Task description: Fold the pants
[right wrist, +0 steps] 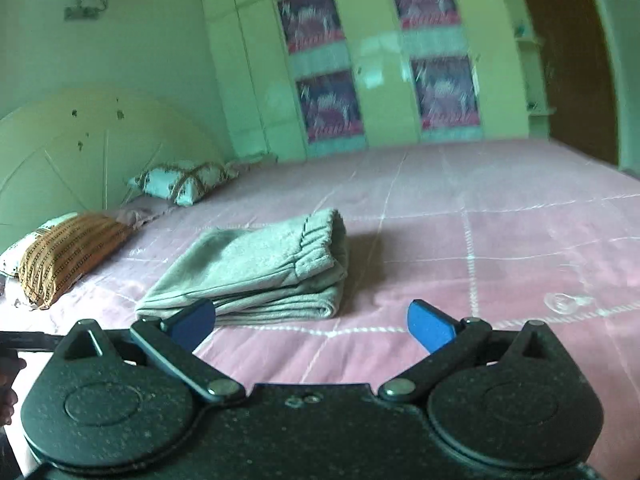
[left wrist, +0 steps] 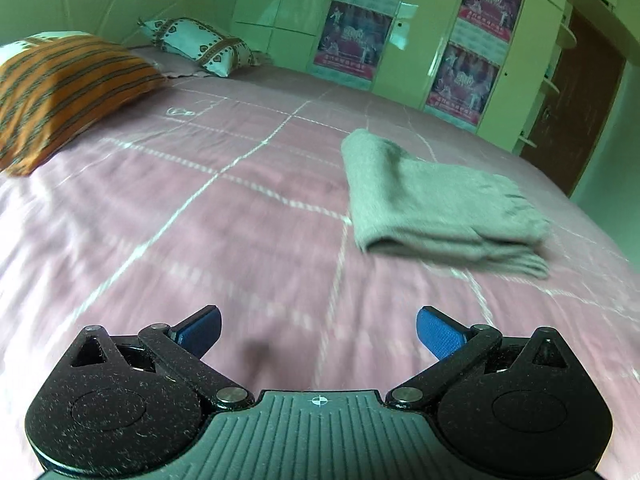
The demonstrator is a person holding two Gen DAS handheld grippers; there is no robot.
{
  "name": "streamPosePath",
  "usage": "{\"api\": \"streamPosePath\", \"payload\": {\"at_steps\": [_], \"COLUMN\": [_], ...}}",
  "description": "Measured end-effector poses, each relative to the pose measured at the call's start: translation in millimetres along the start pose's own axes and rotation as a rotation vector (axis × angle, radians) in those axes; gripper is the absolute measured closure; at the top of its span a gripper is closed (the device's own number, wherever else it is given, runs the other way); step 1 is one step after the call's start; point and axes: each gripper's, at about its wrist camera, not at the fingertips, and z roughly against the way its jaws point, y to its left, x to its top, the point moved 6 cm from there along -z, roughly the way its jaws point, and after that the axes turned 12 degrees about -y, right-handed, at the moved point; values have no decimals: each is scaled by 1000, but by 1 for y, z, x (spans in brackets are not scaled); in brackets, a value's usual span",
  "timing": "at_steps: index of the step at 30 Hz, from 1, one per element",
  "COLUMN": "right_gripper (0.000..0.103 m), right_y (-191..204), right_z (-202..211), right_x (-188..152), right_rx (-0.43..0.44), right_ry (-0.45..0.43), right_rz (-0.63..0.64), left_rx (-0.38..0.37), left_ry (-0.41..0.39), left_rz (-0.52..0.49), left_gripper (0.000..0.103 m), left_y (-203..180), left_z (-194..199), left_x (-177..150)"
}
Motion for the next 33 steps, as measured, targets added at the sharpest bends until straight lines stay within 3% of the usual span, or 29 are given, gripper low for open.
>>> {"api": "streamPosePath", "payload": {"at_steps": [7,9,13,18,24,27,33], "right_gripper": [6,11,11,10,10,10,9], "right_y": [25,30,42,54,64,79,90], "right_z": [65,80,116,149,166,175,200], "right_x": [-21,-23,-18,-6,4,6,24], "right_rx": [27,53,40,48,41,35,37], "right_ry": [97,109,75,21,-1,-22,-64], "right_rz": [2,-28,-12,11,-2,54,57], "left_rx": [-10,-25,-48,-67,-100,-102,-90], "left_ry": [-79,-107,-190,-234,-272,-294,-296], "left_rz": [-104,-114,-145,-202,-191,-231,-187], "left_gripper": [0,0,0,0,0,0,0], "left_y": [-22,-30,-52,-79,-120,-137,-139], "left_z": [88,109,151,188,222,245,276], "left_x": [-22,-20,-12,-7,1,-2,-12]}}
